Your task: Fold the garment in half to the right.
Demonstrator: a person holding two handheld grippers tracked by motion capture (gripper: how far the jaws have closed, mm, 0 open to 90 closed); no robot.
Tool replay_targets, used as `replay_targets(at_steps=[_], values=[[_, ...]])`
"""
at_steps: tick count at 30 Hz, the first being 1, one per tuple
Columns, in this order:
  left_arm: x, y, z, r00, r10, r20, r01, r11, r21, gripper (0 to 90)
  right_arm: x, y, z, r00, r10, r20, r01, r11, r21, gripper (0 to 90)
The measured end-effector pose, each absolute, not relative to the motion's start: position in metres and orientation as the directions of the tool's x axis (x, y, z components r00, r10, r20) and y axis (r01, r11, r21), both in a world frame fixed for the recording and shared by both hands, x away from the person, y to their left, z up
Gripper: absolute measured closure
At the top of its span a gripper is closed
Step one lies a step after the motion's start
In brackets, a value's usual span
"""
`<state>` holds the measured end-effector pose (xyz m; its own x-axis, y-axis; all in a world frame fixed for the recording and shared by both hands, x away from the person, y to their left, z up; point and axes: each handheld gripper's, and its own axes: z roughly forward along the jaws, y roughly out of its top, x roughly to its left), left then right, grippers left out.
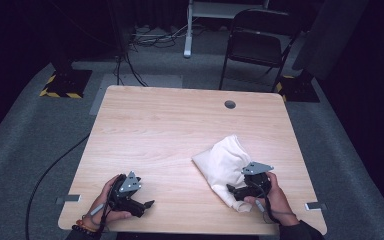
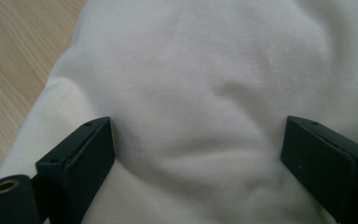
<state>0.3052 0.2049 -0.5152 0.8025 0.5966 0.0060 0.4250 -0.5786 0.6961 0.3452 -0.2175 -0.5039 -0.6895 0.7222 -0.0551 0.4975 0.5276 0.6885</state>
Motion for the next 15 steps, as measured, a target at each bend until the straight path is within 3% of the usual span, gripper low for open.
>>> replay_targets(at_steps=[15], values=[[0.305, 0.205, -0.515, 0.802, 0.597, 0.005, 0.425, -0.578, 0.696, 6.7, 0.342, -0.183, -0.505, -0.609, 0.791, -0.052, 0.546, 0.466, 0.697, 8.3]])
